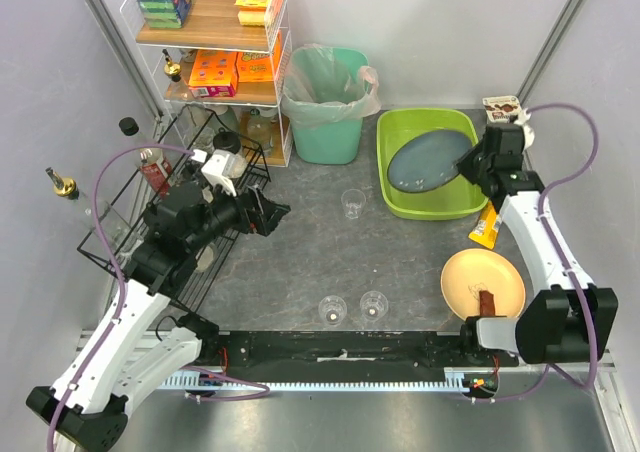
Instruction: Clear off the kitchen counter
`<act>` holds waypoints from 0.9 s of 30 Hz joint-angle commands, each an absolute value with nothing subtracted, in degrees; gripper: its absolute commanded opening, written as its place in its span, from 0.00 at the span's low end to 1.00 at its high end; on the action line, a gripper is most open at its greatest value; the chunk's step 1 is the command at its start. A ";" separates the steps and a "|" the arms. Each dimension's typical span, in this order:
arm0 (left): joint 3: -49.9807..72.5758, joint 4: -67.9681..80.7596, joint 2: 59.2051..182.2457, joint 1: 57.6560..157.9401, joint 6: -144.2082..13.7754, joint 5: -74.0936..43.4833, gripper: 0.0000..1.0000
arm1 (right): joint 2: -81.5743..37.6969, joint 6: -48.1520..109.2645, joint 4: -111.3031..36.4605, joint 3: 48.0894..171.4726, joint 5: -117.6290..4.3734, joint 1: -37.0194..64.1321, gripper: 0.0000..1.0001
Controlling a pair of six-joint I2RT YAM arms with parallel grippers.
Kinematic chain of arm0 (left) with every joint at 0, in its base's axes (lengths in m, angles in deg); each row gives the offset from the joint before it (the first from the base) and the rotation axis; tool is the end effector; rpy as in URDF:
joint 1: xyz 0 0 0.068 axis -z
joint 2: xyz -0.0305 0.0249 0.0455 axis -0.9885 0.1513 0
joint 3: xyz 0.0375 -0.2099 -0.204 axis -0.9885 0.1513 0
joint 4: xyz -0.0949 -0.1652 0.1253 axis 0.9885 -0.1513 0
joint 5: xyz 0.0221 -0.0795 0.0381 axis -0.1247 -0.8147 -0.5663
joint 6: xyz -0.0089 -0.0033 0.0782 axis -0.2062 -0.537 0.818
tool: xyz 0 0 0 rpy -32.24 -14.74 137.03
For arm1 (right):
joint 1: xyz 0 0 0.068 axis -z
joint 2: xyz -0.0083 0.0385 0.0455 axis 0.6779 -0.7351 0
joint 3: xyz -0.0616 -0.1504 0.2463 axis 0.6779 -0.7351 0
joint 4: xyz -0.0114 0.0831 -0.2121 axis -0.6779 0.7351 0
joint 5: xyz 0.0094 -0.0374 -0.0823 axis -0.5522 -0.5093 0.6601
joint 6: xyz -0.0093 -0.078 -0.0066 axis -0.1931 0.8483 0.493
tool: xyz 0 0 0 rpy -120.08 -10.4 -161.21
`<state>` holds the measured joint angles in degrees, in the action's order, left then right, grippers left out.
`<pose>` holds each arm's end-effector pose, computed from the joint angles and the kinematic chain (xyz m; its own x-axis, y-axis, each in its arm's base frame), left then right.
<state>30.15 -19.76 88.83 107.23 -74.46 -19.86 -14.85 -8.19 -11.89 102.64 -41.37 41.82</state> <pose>0.1222 -0.0761 0.3713 -0.4272 -0.1777 -0.8865 0.5006 0.7700 -0.3956 0.2748 -0.0048 0.3551 -0.2972 0.7033 -0.6457 0.4429 0.7007 0.5593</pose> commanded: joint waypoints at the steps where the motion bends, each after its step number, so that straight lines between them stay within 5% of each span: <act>1: 34.24 -13.03 88.21 106.96 -71.48 -22.16 0.95 | -13.44 -24.23 -33.26 97.09 -48.64 43.90 0.00; 27: 38.99 -9.68 91.11 106.88 -72.80 -23.30 0.96 | -41.66 -38.22 -62.89 90.05 -41.69 43.91 0.00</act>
<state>38.89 -12.26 91.45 107.23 -74.13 -22.25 -42.24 -33.85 -47.54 88.78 -42.24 44.09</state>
